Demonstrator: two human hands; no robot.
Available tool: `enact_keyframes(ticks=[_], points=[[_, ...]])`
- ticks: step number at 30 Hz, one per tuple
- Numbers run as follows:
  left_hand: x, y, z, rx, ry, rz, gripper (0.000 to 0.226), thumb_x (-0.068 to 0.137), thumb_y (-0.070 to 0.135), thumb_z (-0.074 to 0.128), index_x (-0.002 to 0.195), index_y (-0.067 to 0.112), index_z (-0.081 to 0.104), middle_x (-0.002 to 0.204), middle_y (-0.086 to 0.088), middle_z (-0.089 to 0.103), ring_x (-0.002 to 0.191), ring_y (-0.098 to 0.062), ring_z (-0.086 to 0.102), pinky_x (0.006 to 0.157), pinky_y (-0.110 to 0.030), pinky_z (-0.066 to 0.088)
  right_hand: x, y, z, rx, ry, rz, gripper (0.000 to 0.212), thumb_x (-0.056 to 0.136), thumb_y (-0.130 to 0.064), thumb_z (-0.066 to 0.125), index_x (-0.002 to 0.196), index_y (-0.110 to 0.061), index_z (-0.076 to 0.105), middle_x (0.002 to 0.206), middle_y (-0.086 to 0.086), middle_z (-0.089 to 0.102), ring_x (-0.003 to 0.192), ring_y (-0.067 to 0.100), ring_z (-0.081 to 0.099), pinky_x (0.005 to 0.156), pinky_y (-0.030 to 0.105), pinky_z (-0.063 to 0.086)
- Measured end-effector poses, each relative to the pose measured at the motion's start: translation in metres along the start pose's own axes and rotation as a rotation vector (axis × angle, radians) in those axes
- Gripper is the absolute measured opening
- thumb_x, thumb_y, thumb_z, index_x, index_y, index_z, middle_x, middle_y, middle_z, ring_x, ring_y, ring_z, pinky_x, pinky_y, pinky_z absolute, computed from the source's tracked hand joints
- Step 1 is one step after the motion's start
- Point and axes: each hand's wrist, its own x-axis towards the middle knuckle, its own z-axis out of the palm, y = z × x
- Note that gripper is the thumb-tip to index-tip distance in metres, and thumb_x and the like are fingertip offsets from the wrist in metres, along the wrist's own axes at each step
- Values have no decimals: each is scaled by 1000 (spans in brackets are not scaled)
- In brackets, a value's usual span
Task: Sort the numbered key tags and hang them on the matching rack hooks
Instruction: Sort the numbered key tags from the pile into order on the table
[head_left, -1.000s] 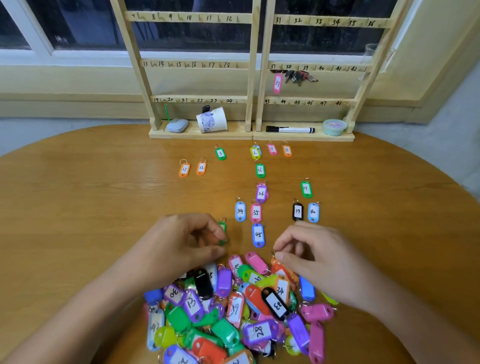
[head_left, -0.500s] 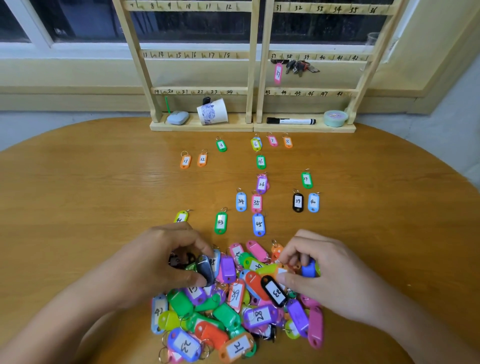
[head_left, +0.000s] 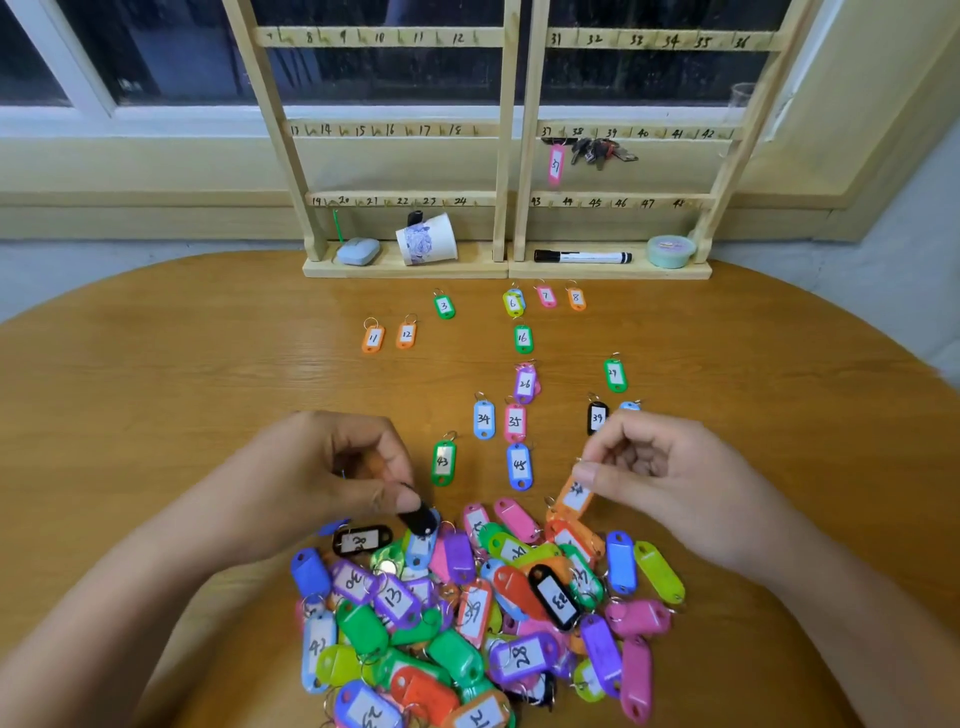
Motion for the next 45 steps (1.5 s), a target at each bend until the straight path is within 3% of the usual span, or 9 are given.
enact_keyframes(ticks=[8, 14, 18, 22, 31, 36, 39, 43, 45], points=[[47, 9, -7, -7, 40, 67, 17, 98, 28, 76, 95, 17, 63, 78, -5, 80, 61, -27, 70, 63, -34, 54, 76, -3, 19, -29, 101, -51, 3, 94, -15, 81, 93, -18, 81, 89, 2, 78, 80, 11, 66, 79, 36, 56], [54, -7, 5, -262, 126, 65, 22, 92, 20, 80, 99, 4, 66, 86, -11, 82, 78, -30, 79, 71, -27, 60, 119, 7, 42, -200, 157, -12, 7, 91, -20, 84, 92, -25, 80, 80, -5, 75, 66, 1, 63, 72, 33, 57], [53, -15, 10, -334, 211, 58, 24, 88, 19, 84, 93, 1, 70, 82, -14, 80, 76, -20, 76, 72, -22, 59, 124, 5, 48, -323, 126, 21, 6, 96, -23, 79, 101, -23, 78, 83, -9, 73, 72, 5, 64, 70, 29, 54], [55, -17, 10, -409, 267, 74, 25, 83, 18, 87, 91, 2, 69, 86, -20, 78, 77, -26, 78, 74, -27, 61, 125, 3, 50, -399, 125, 18, 8, 98, -25, 76, 106, -25, 75, 81, -11, 70, 72, 2, 60, 64, 22, 43], [56, -16, 17, -545, 323, 47, 22, 90, 12, 81, 109, 7, 69, 87, -15, 80, 80, -24, 79, 64, -20, 54, 123, 5, 58, -471, 198, -64, 8, 98, -27, 77, 104, -23, 75, 71, -15, 63, 66, 1, 59, 63, 22, 43], [59, -15, 22, -646, 362, -58, 16, 100, 16, 70, 106, 2, 69, 101, -12, 83, 92, -21, 81, 64, -23, 52, 113, 1, 59, -300, 185, -149, 2, 97, -24, 76, 98, -24, 77, 76, -15, 63, 70, 0, 57, 64, 12, 42], [59, -14, 26, -708, 358, -90, 13, 104, 17, 65, 105, 6, 72, 103, -11, 83, 94, -21, 80, 66, -25, 53, 110, -3, 66, -23, 59, -132, 6, 93, -22, 82, 98, -22, 78, 82, -11, 70, 74, 3, 60, 69, 20, 50], [58, -16, 31, -621, 386, -94, 15, 98, 26, 75, 98, 14, 84, 89, -15, 76, 80, -23, 63, 72, -38, 44, 115, -4, 69, 72, 105, -149, 3, 96, -18, 79, 98, -18, 78, 89, -2, 75, 84, 18, 69, 78, 34, 59], [57, -17, 31, -563, 371, -90, 13, 95, 30, 78, 94, 21, 86, 85, -16, 73, 76, -23, 54, 72, -37, 40, 116, -4, 67, 132, 122, -137, 3, 98, -17, 77, 100, -16, 78, 88, -3, 76, 85, 15, 71, 79, 29, 58]])
